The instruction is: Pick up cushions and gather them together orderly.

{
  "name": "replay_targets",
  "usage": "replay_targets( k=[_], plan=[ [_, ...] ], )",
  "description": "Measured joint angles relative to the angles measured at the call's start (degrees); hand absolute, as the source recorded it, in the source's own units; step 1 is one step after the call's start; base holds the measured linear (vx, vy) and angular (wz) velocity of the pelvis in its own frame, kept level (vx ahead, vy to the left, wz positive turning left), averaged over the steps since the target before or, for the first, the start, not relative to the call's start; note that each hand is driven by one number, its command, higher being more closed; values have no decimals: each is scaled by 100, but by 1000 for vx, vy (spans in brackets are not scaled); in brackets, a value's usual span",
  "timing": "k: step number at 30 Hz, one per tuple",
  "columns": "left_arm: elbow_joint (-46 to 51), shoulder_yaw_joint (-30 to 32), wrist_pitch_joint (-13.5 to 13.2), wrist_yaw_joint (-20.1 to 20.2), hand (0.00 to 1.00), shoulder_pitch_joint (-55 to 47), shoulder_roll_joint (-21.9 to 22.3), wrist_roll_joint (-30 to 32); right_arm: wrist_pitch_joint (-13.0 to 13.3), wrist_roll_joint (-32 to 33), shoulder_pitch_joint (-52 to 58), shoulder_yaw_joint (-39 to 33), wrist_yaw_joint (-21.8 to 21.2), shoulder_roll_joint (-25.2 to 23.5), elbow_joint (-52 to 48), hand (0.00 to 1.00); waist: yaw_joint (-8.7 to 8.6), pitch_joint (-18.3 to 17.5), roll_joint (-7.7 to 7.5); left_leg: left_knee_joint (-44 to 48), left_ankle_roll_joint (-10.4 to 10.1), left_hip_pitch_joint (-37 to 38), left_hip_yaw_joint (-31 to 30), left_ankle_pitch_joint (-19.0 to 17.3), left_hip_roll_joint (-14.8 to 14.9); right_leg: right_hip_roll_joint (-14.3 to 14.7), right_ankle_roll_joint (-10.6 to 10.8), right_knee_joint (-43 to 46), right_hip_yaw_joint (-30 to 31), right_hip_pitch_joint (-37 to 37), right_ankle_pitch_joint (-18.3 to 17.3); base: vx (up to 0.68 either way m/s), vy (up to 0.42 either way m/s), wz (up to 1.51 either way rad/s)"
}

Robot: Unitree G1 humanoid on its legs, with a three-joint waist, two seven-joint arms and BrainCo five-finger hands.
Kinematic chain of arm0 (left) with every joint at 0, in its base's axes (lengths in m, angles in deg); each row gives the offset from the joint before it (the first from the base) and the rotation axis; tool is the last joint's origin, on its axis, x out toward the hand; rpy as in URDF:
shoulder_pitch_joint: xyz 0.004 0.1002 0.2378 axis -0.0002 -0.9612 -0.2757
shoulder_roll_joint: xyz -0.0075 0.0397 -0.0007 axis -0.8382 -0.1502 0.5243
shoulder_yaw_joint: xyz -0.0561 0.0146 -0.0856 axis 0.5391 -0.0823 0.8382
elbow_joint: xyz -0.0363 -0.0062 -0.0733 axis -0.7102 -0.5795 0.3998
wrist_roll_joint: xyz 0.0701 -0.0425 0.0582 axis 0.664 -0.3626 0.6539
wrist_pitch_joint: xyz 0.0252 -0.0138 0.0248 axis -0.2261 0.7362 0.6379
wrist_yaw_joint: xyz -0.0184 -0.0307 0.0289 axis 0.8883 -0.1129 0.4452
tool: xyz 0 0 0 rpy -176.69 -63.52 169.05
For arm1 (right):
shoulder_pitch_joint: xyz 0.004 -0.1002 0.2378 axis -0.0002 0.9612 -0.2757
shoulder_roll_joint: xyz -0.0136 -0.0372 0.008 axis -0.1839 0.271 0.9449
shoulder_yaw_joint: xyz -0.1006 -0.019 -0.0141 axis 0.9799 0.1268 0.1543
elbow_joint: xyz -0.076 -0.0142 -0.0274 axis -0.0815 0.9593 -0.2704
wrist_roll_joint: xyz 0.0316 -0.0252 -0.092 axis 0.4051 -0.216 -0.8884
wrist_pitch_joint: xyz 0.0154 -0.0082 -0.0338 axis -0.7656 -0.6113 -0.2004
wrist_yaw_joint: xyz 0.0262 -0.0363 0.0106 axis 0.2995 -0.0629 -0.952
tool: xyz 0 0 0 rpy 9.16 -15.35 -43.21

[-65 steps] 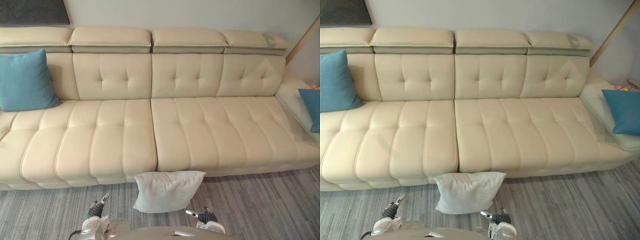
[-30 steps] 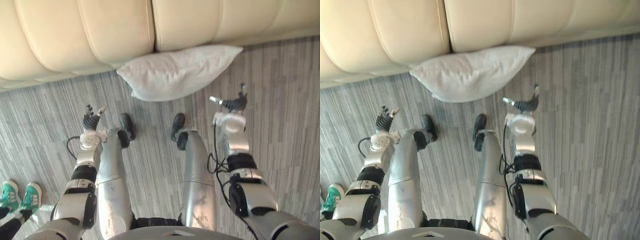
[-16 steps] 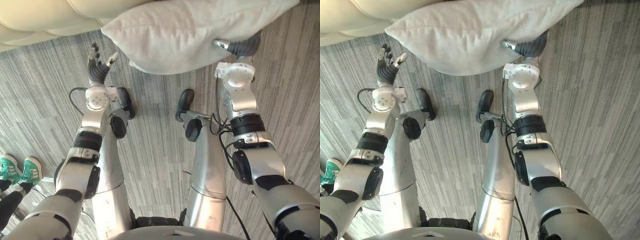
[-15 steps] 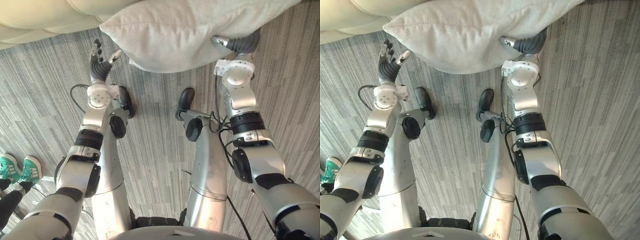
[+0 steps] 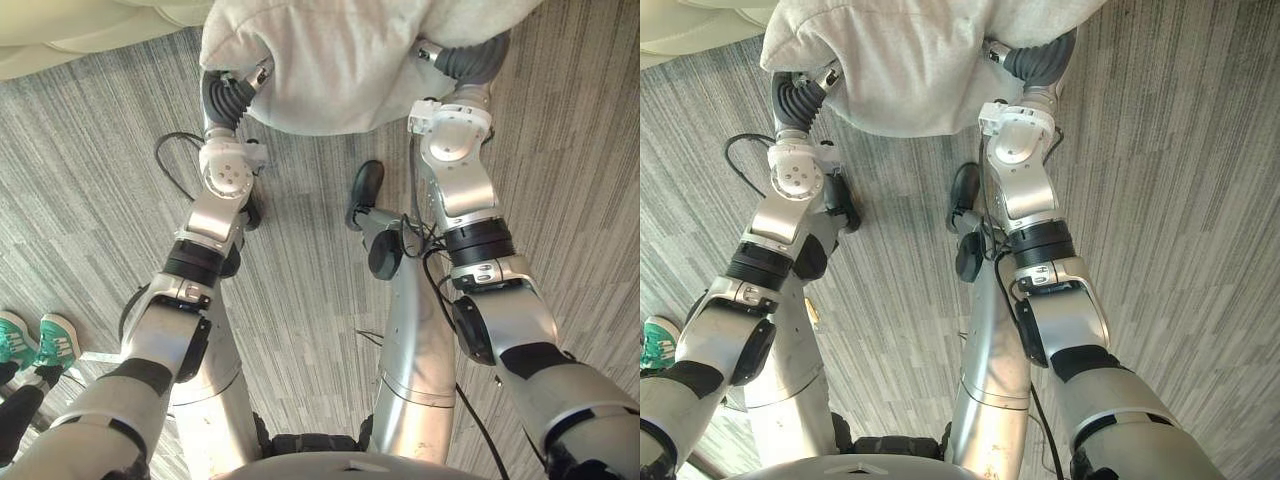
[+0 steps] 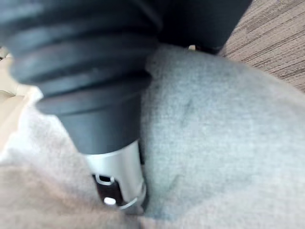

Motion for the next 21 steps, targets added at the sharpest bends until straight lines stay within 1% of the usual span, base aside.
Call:
replay_targets(
  k=[4, 6, 8, 9, 10, 12, 13, 14, 16, 17, 19, 20, 21],
  plan=[
    [483, 6, 0, -64, 100, -313, 9, 5, 34, 45, 329, -3, -33, -164, -348, 100, -19, -9, -5, -263, -51, 446, 19, 45, -5, 41, -6, -278, -36, 448, 7, -39, 2, -3],
    [713, 21, 0, -107, 100, -530, 16, 3, 66, 48, 563, -2, -118, -299, -510, 100, -22, -30, -6, -402, -80, 705, 19, 64, -4, 53, -21, -418, -86, 728, 18, 0, 0, 0],
    [1141, 28, 7, -115, 100, -937, 92, 2, 70, 99, 981, -7, -225, -466, -804, 100, -24, -59, -8, -661, -134, 1190, 4, 96, -14, 72, -71, -676, -182, 1241, 46, 5, -11, 2],
    [1211, 25, -5, -115, 100, -1078, 154, 4, 102, 101, 1157, -6, -238, -502, -880, 100, -22, -182, -3, -725, -142, 1230, 6, 101, -22, 79, -75, -738, -193, 1288, 49, 23, -25, 6],
    [1384, 36, -9, -115, 100, -1385, 285, 3, 206, 106, 1494, -6, -279, -612, -975, 100, -17, -477, -14, -841, -157, 1293, 20, 110, -43, 75, -79, -831, -216, 1346, 51, 47, -19, 5],
    [1590, 42, 5, -118, 100, -1713, 433, 5, 228, 166, 1847, -6, -390, -760, -1132, 100, -14, -473, -13, -1007, -171, 1875, 64, 119, -59, 76, -83, -1042, -279, 1935, 53, 82, -22, 5],
    [1728, 40, 4, -117, 100, -2069, 602, 40, 305, 242, 2196, 1, -495, -862, -1172, 100, -9, -629, -20, -1184, -180, 2260, 70, 105, -107, 66, -60, -1214, -303, 2315, 39, 87, -24, 4],
    [1847, 38, 3, -114, 100, -2270, 681, 51, 340, 273, 2413, 12, -548, -895, -1265, 100, -9, -766, -15, -1255, -186, 2358, 80, 101, -124, 65, -51, -1287, -307, 2412, 34, 88, -22, 5],
    [2145, 14, -1, -104, 100, -2657, 793, 54, 410, 347, 2863, 48, -684, -933, -1551, 100, -3, -787, -16, -1411, -210, 2841, 124, 73, -142, 68, -15, -1451, -320, 2905, 11, 95, -10, 4],
    [2323, 3, -9, -71, 100, -3033, 873, 60, 453, 444, 3305, 106, -822, -1000, -1755, 100, -5, -793, -18, -1579, -225, 3418, 136, 45, -180, 70, 9, -1649, -341, 3496, -2, 118, -10, 7],
    [2548, -6, -21, 16, 100, -3457, 923, 82, 528, 445, 3779, 144, -997, -1070, -1998, 100, -2, -814, -26, -1794, -256, 3998, 151, 12, -225, 67, 43, -1887, -398, 4095, -23, 83, 3, 8],
    [2754, -6, -42, 119, 100, -3818, 930, 111, 597, 445, 4118, 237, -1098, -1101, -2171, 100, -5, -877, -24, -1987, -262, 4408, 162, 6, -244, 74, 57, -2101, -443, 4528, -24, 69, 26, 5],
    [2926, -5, -86, 175, 100, -4224, 932, 110, 650, 443, 4487, 363, -1185, -1101, -2348, 100, 12, -1060, -56, -2172, -281, 4761, 208, -17, -268, 87, 100, -2308, -448, 4886, -31, 79, 30, 2]
  ],
)
